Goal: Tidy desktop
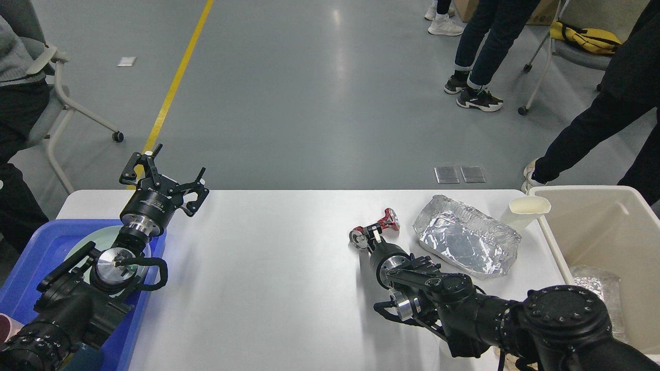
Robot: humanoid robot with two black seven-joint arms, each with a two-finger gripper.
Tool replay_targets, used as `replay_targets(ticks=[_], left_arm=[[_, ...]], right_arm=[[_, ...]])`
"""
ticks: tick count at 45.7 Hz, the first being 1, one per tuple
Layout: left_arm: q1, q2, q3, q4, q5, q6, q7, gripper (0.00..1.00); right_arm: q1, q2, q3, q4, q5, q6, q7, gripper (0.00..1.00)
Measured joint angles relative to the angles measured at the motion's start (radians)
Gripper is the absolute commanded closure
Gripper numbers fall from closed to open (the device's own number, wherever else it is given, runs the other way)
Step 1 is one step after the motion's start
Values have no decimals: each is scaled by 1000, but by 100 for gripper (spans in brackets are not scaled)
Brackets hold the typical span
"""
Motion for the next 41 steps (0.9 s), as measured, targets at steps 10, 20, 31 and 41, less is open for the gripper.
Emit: replay_targets(ticks=[10, 20, 31, 41], left_arm=[[0, 0, 0, 0, 0, 0, 0, 4], [0, 0, 0, 0, 0, 0, 0, 4], [0, 0, 0, 0, 0, 0, 0, 4], [0, 0, 0, 0, 0, 0, 0, 4]], right_arm=[[0, 0, -1, 0, 0, 0, -1, 73], [-1, 1, -1, 1, 1, 1, -2, 77], [-1, 0, -1, 0, 0, -8, -2, 83], [-1, 0, -1, 2, 0, -9, -2, 96]])
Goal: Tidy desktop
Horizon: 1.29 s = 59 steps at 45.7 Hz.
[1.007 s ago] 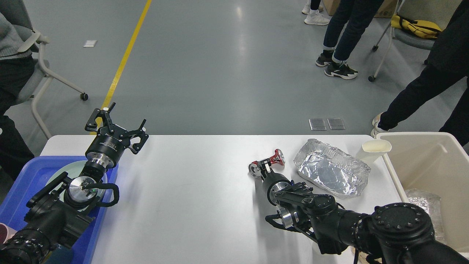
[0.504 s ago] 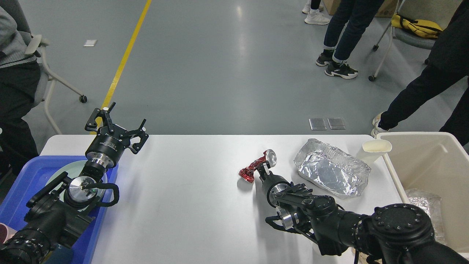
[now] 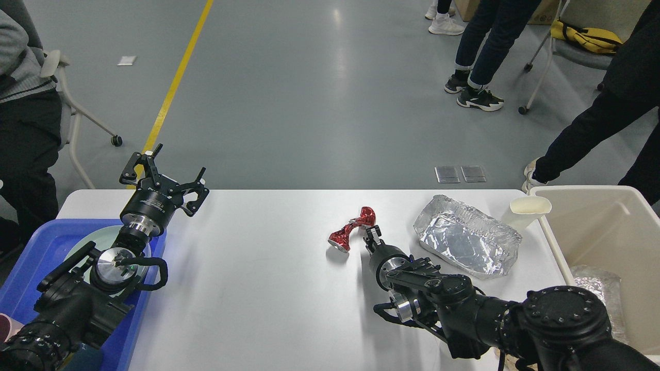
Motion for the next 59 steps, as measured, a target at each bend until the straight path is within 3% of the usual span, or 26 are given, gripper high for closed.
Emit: replay_targets(ticks=[2, 19, 27, 29, 30, 31, 32, 41, 46, 59], left_arm=[[0, 0, 0, 0, 0, 0, 0, 4], [0, 0, 0, 0, 0, 0, 0, 4], [0, 0, 0, 0, 0, 0, 0, 4], [0, 0, 0, 0, 0, 0, 0, 4], [0, 0, 0, 0, 0, 0, 0, 4], [0, 0, 0, 0, 0, 0, 0, 4], [0, 0, 0, 0, 0, 0, 0, 4], [1, 0, 0, 0, 0, 0, 0, 4], [1, 0, 0, 0, 0, 0, 0, 4], [1, 0, 0, 0, 0, 1, 0, 4]], right_arm=[[0, 0, 0, 0, 0, -2, 0, 100], [-11, 19, -12, 15, -12, -14, 0, 100], [-16, 20, -28, 94, -19, -80, 0, 100], [-14, 9, -46, 138, -22, -106, 1, 64], [-11, 1, -56, 161, -26, -119, 1, 51], [-8, -5, -64, 178, -29, -130, 1, 12], [-2, -18, -77, 220, -43, -169, 1, 1], [60, -55, -180, 327, -68, -351, -11, 1], [139, -104, -282, 383, -67, -369, -13, 0], [253, -175, -339, 529, -49, -372, -14, 0]])
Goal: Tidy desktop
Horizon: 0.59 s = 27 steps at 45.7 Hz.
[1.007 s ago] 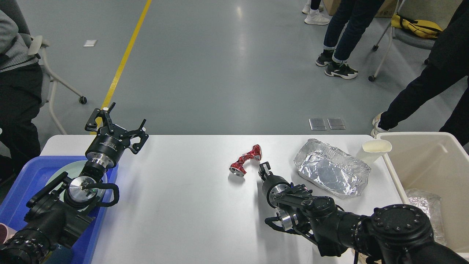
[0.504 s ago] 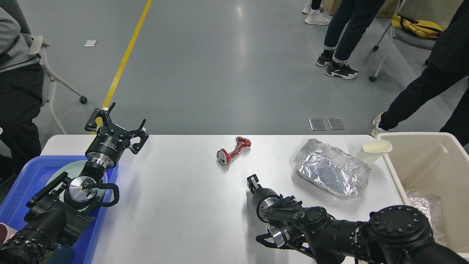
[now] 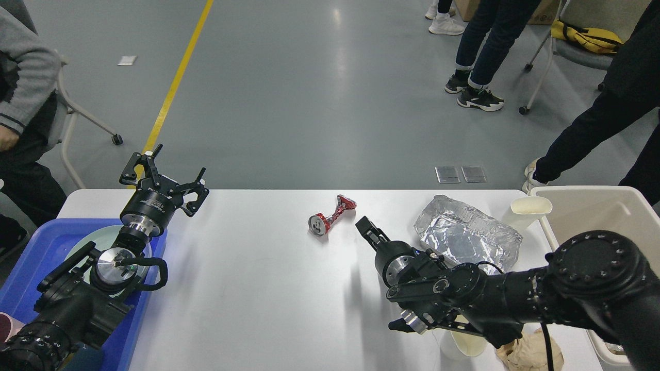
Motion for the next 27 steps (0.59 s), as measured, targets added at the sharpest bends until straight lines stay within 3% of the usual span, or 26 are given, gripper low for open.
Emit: replay_targets(ticks=[8, 13, 20, 22, 27], left_arm=[[0, 0, 0, 0, 0, 0, 0, 4], [0, 0, 0, 0, 0, 0, 0, 4], [0, 0, 0, 0, 0, 0, 0, 4], [0, 0, 0, 0, 0, 0, 0, 4], [1, 0, 0, 0, 0, 0, 0, 4]], right_arm=[[205, -122, -114, 205, 49, 18, -1, 0], [369, -214, -213, 322, 56, 117, 0, 0], [606, -333, -348, 428, 54, 433, 2, 0], [686, -362, -383, 437, 53, 600, 2, 0], [807, -378, -440, 440, 51, 886, -2, 0]])
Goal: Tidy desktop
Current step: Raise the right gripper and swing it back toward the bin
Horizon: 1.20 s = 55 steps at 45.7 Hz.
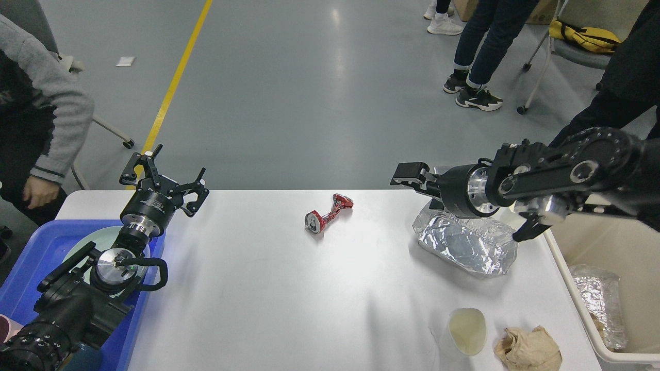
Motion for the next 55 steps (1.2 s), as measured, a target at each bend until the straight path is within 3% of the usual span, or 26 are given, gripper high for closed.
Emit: replay_targets(ticks=[9, 13, 16, 23, 32, 55], left_arm=[[0, 0, 0, 0, 0, 0, 0, 4], [0, 0, 0, 0, 0, 0, 0, 4], [0, 0, 0, 0, 1, -1, 0, 4], [0, 0, 0, 0, 1, -1, 0, 4], [0, 0, 0, 0, 1, -1, 0, 4], [-2, 0, 0, 0, 0, -1, 0, 4]], right_arm=[[246, 20, -121, 6, -28, 473, -19, 0], [356, 28, -141, 25, -41, 609, -43, 0], [423, 30, -146, 52, -44, 647, -65, 0], [516, 31, -162, 122, -46, 651, -115, 0], [539, 29, -195, 145, -45, 612, -127, 0], [139, 30, -301, 147, 3, 203, -124, 0]])
